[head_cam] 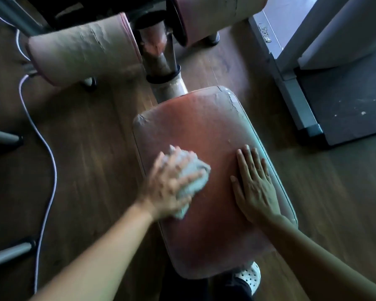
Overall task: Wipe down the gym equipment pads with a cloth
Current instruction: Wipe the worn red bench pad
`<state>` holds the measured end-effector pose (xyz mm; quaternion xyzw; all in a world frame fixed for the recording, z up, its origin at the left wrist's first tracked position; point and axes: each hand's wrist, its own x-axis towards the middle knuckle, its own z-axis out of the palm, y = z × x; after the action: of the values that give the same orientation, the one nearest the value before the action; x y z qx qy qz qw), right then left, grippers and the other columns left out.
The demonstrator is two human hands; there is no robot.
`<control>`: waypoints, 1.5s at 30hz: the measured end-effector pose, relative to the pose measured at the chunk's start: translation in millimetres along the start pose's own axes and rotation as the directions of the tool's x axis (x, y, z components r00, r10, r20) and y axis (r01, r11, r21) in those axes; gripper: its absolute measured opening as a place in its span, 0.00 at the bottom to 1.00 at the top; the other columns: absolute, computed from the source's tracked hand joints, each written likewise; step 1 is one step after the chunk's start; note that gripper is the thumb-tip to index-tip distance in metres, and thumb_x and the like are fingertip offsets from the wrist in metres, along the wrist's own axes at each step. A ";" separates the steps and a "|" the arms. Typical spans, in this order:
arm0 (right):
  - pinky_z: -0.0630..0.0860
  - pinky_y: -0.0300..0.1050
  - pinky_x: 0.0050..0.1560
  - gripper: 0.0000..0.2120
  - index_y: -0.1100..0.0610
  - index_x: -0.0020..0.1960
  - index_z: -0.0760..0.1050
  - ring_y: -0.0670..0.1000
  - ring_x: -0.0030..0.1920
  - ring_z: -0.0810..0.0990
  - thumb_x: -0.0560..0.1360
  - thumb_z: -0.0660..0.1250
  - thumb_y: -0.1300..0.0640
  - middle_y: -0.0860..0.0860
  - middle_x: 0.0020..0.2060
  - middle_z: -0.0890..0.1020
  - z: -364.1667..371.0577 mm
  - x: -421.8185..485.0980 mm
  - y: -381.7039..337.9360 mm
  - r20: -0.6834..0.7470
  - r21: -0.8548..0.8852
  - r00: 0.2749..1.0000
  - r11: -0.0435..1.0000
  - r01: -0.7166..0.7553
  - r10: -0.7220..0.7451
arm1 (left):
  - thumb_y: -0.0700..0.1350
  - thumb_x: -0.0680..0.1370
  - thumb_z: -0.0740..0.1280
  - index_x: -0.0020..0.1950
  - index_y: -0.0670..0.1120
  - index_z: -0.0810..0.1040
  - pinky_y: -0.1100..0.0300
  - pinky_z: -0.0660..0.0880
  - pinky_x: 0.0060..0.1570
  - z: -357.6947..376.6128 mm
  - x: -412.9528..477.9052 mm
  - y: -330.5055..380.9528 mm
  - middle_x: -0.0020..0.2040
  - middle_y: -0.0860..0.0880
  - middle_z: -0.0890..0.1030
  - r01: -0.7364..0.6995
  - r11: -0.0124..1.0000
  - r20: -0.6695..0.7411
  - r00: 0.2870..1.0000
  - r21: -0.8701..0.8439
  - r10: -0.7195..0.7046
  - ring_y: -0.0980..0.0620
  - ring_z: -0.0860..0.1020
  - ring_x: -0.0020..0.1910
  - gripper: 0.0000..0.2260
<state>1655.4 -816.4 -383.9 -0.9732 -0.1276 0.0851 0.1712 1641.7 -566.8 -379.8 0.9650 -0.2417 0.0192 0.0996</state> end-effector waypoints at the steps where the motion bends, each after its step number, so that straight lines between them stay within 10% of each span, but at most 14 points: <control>1: 0.43 0.50 0.77 0.29 0.58 0.78 0.51 0.52 0.77 0.45 0.80 0.50 0.48 0.53 0.77 0.52 0.6 -6.2 0.8 0.002 -0.004 1.000 1.000 0.008 -0.008 | 0.57 0.71 0.61 0.69 0.59 0.66 0.37 0.61 0.66 1.9 12.0 -14.4 0.72 0.44 0.68 0.108 0.994 -0.050 0.993 -0.015 -0.108 0.39 0.62 0.71 0.26; 6: 0.44 0.51 0.77 0.28 0.58 0.77 0.54 0.53 0.77 0.47 0.80 0.52 0.49 0.54 0.77 0.54 2.6 -28.6 1.9 -0.014 -0.008 0.998 0.998 0.061 -0.061 | 0.51 0.71 0.66 0.64 0.53 0.77 0.46 0.56 0.73 11.6 38.0 -26.4 0.68 0.42 0.72 0.572 0.797 -0.274 0.748 -0.197 -0.605 0.35 0.66 0.68 0.21; 16: 0.45 0.53 0.77 0.28 0.59 0.77 0.54 0.53 0.77 0.47 0.80 0.50 0.49 0.54 0.77 0.55 2.0 -44.7 7.2 -0.016 -0.002 0.994 0.994 0.111 -0.111 | 0.58 0.72 0.62 0.67 0.60 0.72 0.38 0.61 0.67 4.7 -73.8 91.8 0.71 0.49 0.69 0.278 0.957 -0.071 0.956 -0.079 -0.283 0.41 0.63 0.72 0.23; 23: 0.44 0.51 0.77 0.28 0.59 0.77 0.55 0.54 0.77 0.49 0.80 0.52 0.49 0.55 0.76 0.56 2.6 -67.8 19.2 -0.005 -0.009 0.986 0.986 0.169 -0.169 | 0.55 0.72 0.65 0.66 0.59 0.73 0.39 0.60 0.68 9.0 -35.9 73.3 0.71 0.47 0.70 0.623 0.780 -0.160 0.766 -0.052 -0.623 0.41 0.63 0.72 0.22; 32: 0.44 0.52 0.77 0.28 0.60 0.77 0.56 0.55 0.77 0.49 0.80 0.50 0.48 0.56 0.76 0.56 -0.6 -75.4 21.0 -0.005 -0.009 0.983 0.983 0.184 -0.184 | 0.61 0.74 0.61 0.67 0.58 0.73 0.38 0.62 0.67 8.7 -110.8 141.1 0.71 0.48 0.70 0.366 0.929 -0.075 0.927 -0.045 -0.369 0.41 0.63 0.73 0.22; 37: 0.44 0.51 0.77 0.29 0.59 0.77 0.55 0.55 0.77 0.49 0.80 0.50 0.47 0.55 0.76 0.55 -2.4 -80.9 29.8 0.011 -0.040 0.979 0.978 0.205 -0.205 | 0.60 0.74 0.61 0.67 0.57 0.73 0.40 0.59 0.70 11.0 -53.3 149.8 0.71 0.46 0.71 0.742 0.663 -0.120 0.653 -0.101 -0.748 0.37 0.64 0.71 0.22; 42: 0.46 0.52 0.77 0.28 0.60 0.77 0.55 0.55 0.77 0.49 0.80 0.50 0.47 0.56 0.76 0.56 -7.4 -83.9 38.6 0.000 -0.041 0.984 0.983 0.179 -0.179 | 0.58 0.74 0.63 0.70 0.60 0.68 0.38 0.60 0.69 10.3 -61.1 174.0 0.74 0.48 0.67 0.306 0.951 -0.020 0.951 -0.042 -0.307 0.39 0.61 0.73 0.24; 45: 0.44 0.50 0.77 0.28 0.59 0.77 0.56 0.54 0.77 0.50 0.80 0.49 0.47 0.55 0.76 0.56 -8.4 -84.5 46.5 -0.007 -0.055 0.985 0.984 0.169 -0.170 | 0.59 0.74 0.61 0.69 0.60 0.70 0.37 0.62 0.68 13.8 -52.3 126.3 0.74 0.50 0.66 0.258 0.966 0.012 0.966 -0.019 -0.257 0.40 0.63 0.73 0.23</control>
<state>1586.8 -884.7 -382.3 -0.9636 -0.2112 0.0612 0.1523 1536.0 -654.4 -374.7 0.9873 -0.1150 -0.0011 0.1098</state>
